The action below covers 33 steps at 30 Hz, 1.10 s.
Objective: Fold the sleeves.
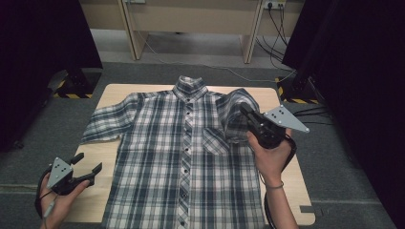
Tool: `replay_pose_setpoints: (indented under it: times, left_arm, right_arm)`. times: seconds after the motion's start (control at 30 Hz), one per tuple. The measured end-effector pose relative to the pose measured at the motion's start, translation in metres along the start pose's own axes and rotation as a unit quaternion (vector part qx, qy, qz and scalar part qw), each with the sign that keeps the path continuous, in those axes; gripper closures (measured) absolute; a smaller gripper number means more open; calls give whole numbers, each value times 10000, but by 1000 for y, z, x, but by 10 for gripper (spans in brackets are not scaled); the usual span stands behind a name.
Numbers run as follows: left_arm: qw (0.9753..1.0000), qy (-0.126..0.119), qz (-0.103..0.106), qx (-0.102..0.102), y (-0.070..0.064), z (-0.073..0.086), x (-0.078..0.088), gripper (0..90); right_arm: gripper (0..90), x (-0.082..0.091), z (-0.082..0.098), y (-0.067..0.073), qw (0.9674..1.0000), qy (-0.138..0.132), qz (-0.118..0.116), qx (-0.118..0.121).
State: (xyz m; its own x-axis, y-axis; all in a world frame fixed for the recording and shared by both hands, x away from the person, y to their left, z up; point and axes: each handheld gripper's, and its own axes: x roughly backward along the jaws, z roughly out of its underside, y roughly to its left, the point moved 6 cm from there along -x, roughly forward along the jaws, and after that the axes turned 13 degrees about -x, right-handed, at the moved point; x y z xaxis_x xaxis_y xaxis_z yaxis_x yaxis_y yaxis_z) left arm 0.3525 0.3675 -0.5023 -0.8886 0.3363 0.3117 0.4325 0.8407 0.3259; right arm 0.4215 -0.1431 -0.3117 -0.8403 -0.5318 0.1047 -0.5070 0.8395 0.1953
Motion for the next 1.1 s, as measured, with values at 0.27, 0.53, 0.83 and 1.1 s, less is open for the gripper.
replay_pose_setpoints:
  times: [0.27, 0.53, 0.83, 1.1]
  left_arm:
    - [10000, 6, -7, -13, 0, 0, 0, 216]
    - [10000, 9, -9, -20, 0, 0, 0, 216]
    - [10000, 9, -4, -8, 0, 0, 0, 216]
    - [10000, 4, -1, -5, 0, 0, 0, 216]
  right_arm:
    - [900, 7, 19, 11, 9994, 238, -214, 88]
    - [900, 6, 38, 22, 9982, 446, -391, 56]
    - [900, -5, 56, 40, 9954, 711, -621, 158]
    - [900, -16, 78, 63, 9896, 1066, -905, 340]
